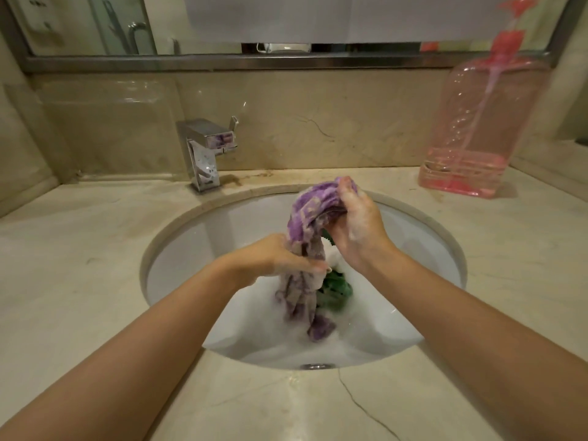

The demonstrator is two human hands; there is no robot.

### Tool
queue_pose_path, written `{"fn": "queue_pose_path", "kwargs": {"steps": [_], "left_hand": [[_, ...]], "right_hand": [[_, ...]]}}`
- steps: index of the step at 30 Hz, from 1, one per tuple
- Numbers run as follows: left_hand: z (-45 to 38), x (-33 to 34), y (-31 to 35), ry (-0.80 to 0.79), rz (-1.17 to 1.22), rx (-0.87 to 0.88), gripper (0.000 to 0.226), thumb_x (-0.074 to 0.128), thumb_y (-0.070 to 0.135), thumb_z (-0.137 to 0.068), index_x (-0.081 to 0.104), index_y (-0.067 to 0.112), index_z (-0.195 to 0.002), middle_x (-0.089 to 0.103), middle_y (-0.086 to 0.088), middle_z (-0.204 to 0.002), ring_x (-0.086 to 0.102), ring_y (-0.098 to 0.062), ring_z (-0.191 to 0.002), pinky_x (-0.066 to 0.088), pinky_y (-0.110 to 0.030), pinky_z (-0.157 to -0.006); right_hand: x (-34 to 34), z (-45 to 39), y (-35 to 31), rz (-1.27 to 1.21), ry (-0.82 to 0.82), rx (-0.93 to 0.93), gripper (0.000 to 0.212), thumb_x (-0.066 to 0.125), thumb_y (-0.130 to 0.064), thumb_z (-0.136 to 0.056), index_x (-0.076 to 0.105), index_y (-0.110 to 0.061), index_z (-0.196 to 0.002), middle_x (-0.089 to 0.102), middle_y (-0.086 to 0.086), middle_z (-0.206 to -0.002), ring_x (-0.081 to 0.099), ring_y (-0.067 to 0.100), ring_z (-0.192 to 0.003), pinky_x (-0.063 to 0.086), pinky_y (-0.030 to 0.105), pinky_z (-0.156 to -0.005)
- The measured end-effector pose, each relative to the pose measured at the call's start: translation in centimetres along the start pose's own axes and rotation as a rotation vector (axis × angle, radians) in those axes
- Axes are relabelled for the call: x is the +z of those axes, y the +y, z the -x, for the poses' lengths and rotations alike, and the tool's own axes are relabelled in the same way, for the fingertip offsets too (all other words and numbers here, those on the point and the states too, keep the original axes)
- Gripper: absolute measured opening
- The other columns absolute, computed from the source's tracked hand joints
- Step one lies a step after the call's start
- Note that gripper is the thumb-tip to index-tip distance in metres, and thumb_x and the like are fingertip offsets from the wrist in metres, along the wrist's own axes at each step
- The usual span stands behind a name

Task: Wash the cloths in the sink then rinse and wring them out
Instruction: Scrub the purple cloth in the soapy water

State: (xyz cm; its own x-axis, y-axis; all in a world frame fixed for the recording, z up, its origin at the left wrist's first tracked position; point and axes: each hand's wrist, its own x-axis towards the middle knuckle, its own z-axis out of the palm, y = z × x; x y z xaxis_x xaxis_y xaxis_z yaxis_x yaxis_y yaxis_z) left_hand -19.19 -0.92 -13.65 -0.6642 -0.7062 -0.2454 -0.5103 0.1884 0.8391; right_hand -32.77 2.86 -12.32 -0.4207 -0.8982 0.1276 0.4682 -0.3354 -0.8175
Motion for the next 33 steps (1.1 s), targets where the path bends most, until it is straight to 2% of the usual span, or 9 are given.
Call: {"fn": "queue_pose_path", "kwargs": {"steps": [4,7,9,12,15,19,21,25,33], "left_hand": [[0.0,-0.6,0.3,0.073,0.364,0.094,0.031,0.079,0.042,-0.066,0.078,0.015,-0.081,0.070,-0.021,-0.093,0.070,-0.023,-0.079,0.055,-0.033,-0.078],[0.4,0.1,1.5,0.138,0.687,0.176,0.030,0.064,0.048,-0.078,0.078,0.022,-0.086,0.057,-0.034,-0.109,0.062,-0.035,-0.089,0.055,-0.030,-0.077],[0.3,0.2,1.7,0.195,0.885,0.181,0.040,0.054,0.046,-0.087,0.070,0.010,-0.095,0.067,-0.026,-0.094,0.067,-0.034,-0.085,0.058,-0.032,-0.073],[0.1,-0.1,1.7,0.303,1.108,0.186,0.051,0.058,0.038,-0.088,0.050,0.000,-0.121,0.068,-0.023,-0.102,0.070,-0.032,-0.091,0.060,-0.038,-0.072],[-0.1,-0.2,1.6,0.372,1.150,0.197,0.077,0.063,0.039,-0.081,0.037,0.000,-0.141,0.055,-0.033,-0.128,0.061,-0.042,-0.111,0.059,-0.047,-0.078],[0.1,0.1,1.7,0.323,1.012,0.194,0.092,0.073,0.047,-0.075,0.027,0.012,-0.147,0.047,-0.029,-0.136,0.060,-0.039,-0.111,0.055,-0.049,-0.086],[-0.1,0.3,1.8,0.354,0.935,0.279,0.071,0.059,0.034,-0.090,0.022,0.026,-0.150,0.044,-0.009,-0.136,0.058,-0.024,-0.110,0.053,-0.039,-0.088],[0.1,0.7,2.3,0.359,0.725,0.448,0.049,0.045,0.020,-0.100,0.031,0.029,-0.146,0.052,0.004,-0.120,0.058,-0.005,-0.103,0.053,-0.023,-0.087],[0.4,-0.3,0.7,0.283,0.161,0.603,0.086,0.068,0.046,-0.059,0.027,0.059,-0.134,0.025,0.007,-0.147,0.039,-0.018,-0.132,0.045,-0.032,-0.104]], "right_hand": [[-0.7,-0.6,-2.3,-0.259,0.049,0.036,0.026,0.040,-0.023,-0.103,0.055,-0.009,-0.087,0.064,0.009,-0.078,0.061,0.018,-0.069,0.051,0.028,-0.066],[-2.2,-0.8,-1.9,0.030,0.111,0.081,0.023,0.049,-0.015,-0.097,0.060,-0.009,-0.078,0.065,0.009,-0.078,0.062,0.021,-0.073,0.053,0.030,-0.067],[-2.8,-0.7,-0.8,0.286,0.132,0.260,0.019,0.051,-0.014,-0.097,0.062,-0.006,-0.084,0.067,0.011,-0.080,0.065,0.024,-0.077,0.054,0.031,-0.066],[-2.8,-0.3,0.1,0.514,-0.028,0.532,0.012,0.050,-0.002,-0.095,0.059,-0.002,-0.102,0.064,0.015,-0.105,0.065,0.027,-0.098,0.057,0.037,-0.075],[-2.6,0.2,-0.1,0.577,-0.289,0.543,0.039,0.050,0.007,-0.083,0.051,-0.016,-0.115,0.054,0.024,-0.127,0.054,0.028,-0.110,0.047,0.055,-0.096],[-2.6,0.5,0.0,0.408,-0.625,0.655,0.060,0.066,-0.005,-0.071,0.055,-0.013,-0.129,0.061,0.015,-0.126,0.056,0.033,-0.118,0.044,0.061,-0.098],[-2.4,0.7,0.5,0.478,-0.660,0.631,0.055,0.069,-0.006,-0.073,0.058,-0.012,-0.126,0.065,0.013,-0.122,0.060,0.033,-0.115,0.049,0.055,-0.096],[-1.4,1.1,2.1,0.487,-0.616,0.615,0.044,0.070,0.000,-0.065,0.065,-0.007,-0.108,0.068,0.013,-0.102,0.064,0.028,-0.100,0.051,0.045,-0.093],[-3.0,0.0,-0.6,0.271,-0.421,0.656,0.024,0.044,0.005,-0.081,0.060,-0.002,-0.097,0.064,0.011,-0.081,0.060,0.016,-0.064,0.052,0.024,-0.060]]}}
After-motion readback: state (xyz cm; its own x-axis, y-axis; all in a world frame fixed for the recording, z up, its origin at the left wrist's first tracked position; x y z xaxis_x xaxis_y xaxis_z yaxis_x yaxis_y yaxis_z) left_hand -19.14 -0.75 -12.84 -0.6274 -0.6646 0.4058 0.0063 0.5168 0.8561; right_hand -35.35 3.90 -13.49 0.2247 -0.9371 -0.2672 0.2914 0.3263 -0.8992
